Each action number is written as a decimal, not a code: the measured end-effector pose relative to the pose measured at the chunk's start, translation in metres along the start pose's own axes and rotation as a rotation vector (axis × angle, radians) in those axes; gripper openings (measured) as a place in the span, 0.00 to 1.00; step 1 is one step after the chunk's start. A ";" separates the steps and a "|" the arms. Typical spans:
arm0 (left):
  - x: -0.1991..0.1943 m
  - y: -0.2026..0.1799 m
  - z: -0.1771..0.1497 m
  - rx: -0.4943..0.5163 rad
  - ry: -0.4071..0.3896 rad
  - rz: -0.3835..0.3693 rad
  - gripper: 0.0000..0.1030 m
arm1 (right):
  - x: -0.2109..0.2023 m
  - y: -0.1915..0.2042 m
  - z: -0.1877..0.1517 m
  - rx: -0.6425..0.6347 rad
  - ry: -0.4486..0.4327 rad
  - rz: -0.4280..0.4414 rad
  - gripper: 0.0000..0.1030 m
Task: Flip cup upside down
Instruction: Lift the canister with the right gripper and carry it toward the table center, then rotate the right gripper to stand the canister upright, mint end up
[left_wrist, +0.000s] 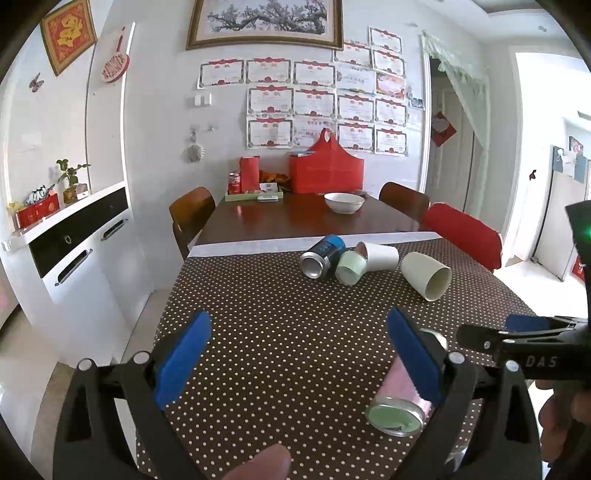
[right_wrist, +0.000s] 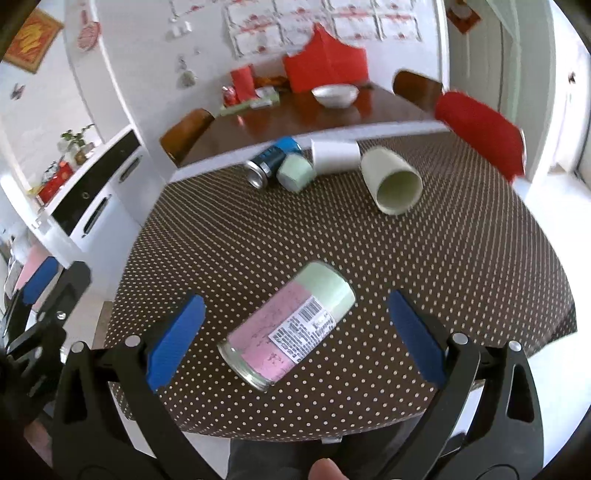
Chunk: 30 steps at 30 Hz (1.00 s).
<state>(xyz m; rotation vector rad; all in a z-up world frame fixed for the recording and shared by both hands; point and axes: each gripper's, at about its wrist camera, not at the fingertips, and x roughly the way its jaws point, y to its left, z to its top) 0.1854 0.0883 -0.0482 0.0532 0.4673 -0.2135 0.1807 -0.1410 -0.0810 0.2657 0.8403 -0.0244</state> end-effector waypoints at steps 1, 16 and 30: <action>0.005 0.001 -0.001 0.003 0.003 0.003 0.92 | 0.006 -0.002 0.000 0.022 0.023 -0.002 0.94; 0.059 0.022 -0.026 -0.029 0.109 -0.065 0.92 | 0.082 -0.011 -0.002 0.298 0.299 -0.047 0.94; 0.076 0.025 -0.036 -0.051 0.144 -0.100 0.92 | 0.127 -0.022 0.004 0.446 0.418 -0.087 0.90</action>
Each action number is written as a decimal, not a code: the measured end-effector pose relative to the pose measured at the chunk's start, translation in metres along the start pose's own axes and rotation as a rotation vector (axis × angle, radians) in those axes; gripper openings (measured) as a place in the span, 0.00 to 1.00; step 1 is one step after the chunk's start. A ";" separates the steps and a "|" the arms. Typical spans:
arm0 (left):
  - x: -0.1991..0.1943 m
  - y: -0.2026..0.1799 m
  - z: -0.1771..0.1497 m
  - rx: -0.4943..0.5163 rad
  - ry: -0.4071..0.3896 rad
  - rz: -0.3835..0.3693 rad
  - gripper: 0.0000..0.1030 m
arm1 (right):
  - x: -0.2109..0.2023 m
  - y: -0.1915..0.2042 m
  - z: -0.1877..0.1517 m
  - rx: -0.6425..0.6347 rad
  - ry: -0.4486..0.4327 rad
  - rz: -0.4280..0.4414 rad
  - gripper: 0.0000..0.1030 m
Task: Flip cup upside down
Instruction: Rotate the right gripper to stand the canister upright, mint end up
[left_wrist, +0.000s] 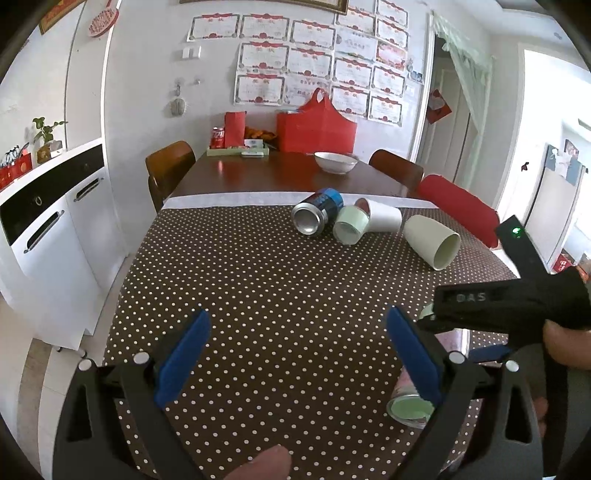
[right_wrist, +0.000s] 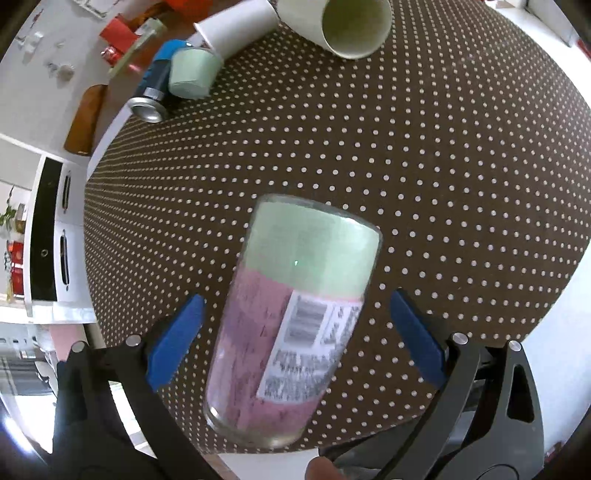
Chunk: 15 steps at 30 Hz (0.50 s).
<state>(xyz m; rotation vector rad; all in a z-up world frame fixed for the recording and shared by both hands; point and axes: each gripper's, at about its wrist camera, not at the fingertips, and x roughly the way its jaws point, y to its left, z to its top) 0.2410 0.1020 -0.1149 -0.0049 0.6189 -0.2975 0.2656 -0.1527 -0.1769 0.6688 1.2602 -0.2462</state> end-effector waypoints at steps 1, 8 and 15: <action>0.001 0.001 0.000 -0.002 0.004 0.001 0.92 | 0.003 0.001 0.001 -0.004 0.003 0.000 0.83; 0.003 -0.001 -0.004 -0.004 0.022 0.018 0.92 | 0.013 0.003 0.005 -0.026 0.041 0.090 0.72; -0.003 -0.017 0.000 0.022 0.023 0.043 0.92 | -0.028 -0.001 0.001 -0.183 -0.135 0.162 0.70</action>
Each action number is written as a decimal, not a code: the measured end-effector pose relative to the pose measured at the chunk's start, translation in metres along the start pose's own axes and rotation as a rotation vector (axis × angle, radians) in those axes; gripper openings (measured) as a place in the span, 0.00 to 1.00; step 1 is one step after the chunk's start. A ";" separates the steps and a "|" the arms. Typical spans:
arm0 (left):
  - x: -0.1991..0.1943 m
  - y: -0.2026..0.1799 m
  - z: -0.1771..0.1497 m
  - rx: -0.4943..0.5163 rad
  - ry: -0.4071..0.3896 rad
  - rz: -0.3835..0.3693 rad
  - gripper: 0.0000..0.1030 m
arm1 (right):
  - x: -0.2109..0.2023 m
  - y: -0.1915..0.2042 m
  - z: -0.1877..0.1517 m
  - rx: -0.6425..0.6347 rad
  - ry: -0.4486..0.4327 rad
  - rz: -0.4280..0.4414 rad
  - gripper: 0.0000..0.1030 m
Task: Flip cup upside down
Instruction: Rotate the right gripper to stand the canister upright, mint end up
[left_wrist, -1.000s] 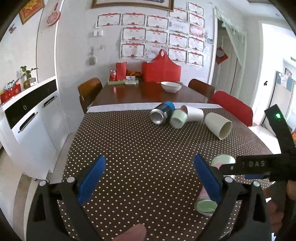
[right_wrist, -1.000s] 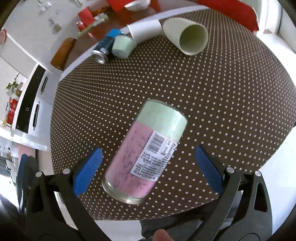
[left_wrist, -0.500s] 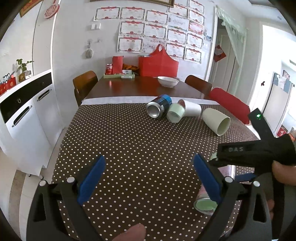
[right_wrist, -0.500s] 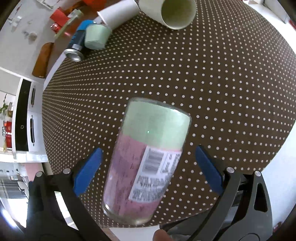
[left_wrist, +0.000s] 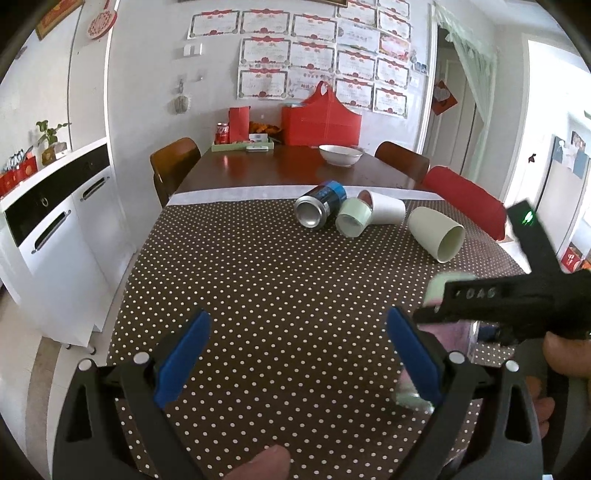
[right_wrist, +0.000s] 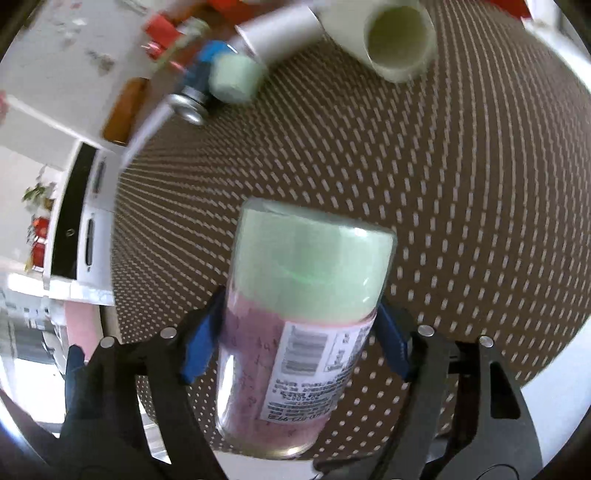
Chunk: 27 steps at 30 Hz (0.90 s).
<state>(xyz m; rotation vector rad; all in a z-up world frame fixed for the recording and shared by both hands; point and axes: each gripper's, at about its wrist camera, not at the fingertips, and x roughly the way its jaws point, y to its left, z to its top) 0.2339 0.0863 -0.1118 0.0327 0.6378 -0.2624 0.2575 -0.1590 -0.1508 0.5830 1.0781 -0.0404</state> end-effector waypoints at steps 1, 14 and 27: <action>-0.002 -0.004 0.001 0.006 -0.002 0.004 0.92 | -0.008 0.002 0.003 -0.045 -0.054 -0.010 0.70; -0.025 -0.043 0.012 0.014 -0.041 0.050 0.92 | -0.041 0.016 0.010 -0.524 -0.532 -0.140 0.69; -0.035 -0.057 0.007 -0.023 -0.011 0.109 0.92 | -0.004 0.009 -0.002 -0.616 -0.445 -0.135 0.69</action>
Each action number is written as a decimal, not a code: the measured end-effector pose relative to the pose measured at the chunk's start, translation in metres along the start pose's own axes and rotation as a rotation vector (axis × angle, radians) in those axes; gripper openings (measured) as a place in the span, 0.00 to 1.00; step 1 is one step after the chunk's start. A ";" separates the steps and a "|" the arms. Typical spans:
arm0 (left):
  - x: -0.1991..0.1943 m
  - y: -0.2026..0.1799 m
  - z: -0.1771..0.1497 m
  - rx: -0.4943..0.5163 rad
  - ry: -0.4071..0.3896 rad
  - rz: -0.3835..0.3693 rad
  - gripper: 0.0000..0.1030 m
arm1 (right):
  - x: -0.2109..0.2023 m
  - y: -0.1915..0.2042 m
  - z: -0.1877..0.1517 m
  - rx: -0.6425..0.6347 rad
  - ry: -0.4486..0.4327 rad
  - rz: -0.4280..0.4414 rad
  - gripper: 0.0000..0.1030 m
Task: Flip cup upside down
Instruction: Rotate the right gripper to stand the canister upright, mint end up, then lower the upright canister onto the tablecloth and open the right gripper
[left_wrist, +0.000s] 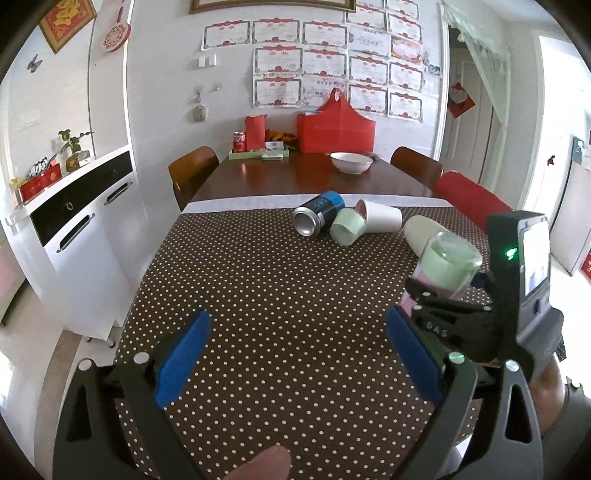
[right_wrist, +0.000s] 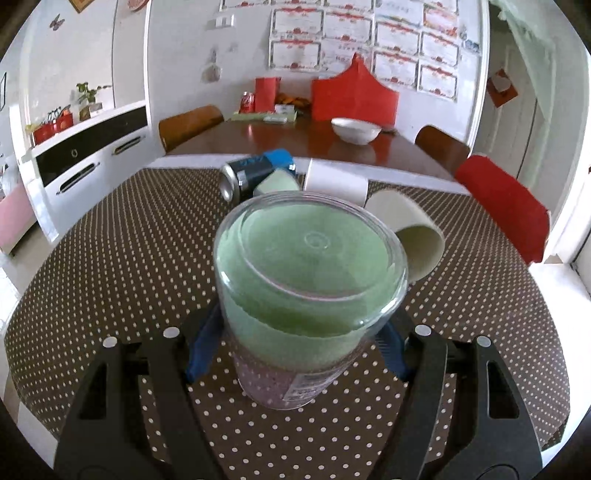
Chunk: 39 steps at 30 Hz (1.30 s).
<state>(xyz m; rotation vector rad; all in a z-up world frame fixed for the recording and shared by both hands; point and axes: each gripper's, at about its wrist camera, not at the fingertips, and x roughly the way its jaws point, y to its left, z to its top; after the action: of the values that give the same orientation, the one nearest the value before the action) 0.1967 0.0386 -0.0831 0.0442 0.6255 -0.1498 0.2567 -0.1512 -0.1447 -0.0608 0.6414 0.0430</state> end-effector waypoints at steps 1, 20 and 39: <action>-0.001 -0.001 0.000 0.001 0.000 0.001 0.92 | -0.001 -0.001 -0.001 0.004 0.002 0.005 0.69; -0.037 -0.026 0.000 0.009 -0.040 0.024 0.92 | -0.036 -0.022 -0.001 0.048 -0.039 0.059 0.94; -0.116 -0.051 0.003 -0.052 -0.214 0.072 0.92 | -0.187 -0.059 -0.006 0.124 -0.240 0.083 0.94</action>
<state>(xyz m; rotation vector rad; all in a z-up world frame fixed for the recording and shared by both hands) 0.0983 0.0029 -0.0123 0.0007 0.4138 -0.0668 0.1067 -0.2145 -0.0354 0.0894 0.4058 0.0891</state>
